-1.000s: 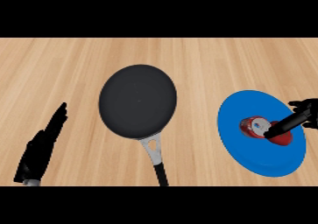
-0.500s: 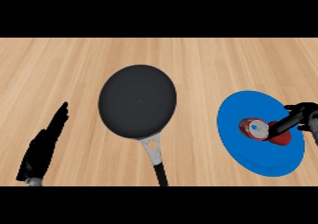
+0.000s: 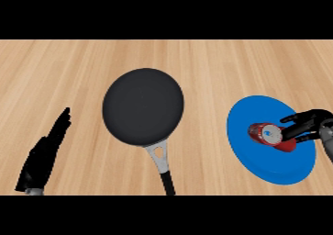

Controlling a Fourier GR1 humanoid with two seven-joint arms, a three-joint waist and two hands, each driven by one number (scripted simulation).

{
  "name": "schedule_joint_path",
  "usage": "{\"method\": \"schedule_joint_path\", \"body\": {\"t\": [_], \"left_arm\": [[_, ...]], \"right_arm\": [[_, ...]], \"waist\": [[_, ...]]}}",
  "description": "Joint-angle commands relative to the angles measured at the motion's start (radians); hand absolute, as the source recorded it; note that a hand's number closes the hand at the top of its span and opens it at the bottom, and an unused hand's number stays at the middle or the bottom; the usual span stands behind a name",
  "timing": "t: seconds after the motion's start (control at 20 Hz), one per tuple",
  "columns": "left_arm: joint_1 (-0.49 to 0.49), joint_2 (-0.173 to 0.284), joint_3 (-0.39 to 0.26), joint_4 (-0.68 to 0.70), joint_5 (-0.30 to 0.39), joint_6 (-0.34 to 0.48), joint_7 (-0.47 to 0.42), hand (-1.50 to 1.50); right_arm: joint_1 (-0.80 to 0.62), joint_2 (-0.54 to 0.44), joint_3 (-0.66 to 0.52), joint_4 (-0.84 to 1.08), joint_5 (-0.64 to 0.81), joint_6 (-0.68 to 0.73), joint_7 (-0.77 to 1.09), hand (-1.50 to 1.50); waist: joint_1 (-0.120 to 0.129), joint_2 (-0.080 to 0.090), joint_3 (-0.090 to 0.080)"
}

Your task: Pick the tomato from the plate and place it in the pan

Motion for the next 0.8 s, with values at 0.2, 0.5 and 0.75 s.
{"method": "schedule_joint_path", "body": {"t": [0.2, 0.5, 0.75], "left_arm": [[-0.040, -0.002, 0.014, 0.049, -0.002, -0.030, -0.008, 0.00], [-0.066, -0.033, -0.047, 0.020, -0.025, -0.034, -0.006, 0.00], [-0.052, -0.019, -0.016, 0.012, -0.008, -0.037, 0.016, 0.00]], "right_arm": [[-0.072, 0.033, 0.075, 0.001, 0.091, 0.146, -0.148, 1.50], [-0.213, -0.021, 0.323, -0.142, 0.298, 0.383, -0.457, 1.50], [-0.304, -0.056, 0.308, -0.054, 0.499, 0.208, -0.750, 1.50]], "waist": [[0.032, 0.018, 0.011], [0.104, 0.027, 0.013], [0.063, 0.022, 0.014]]}}
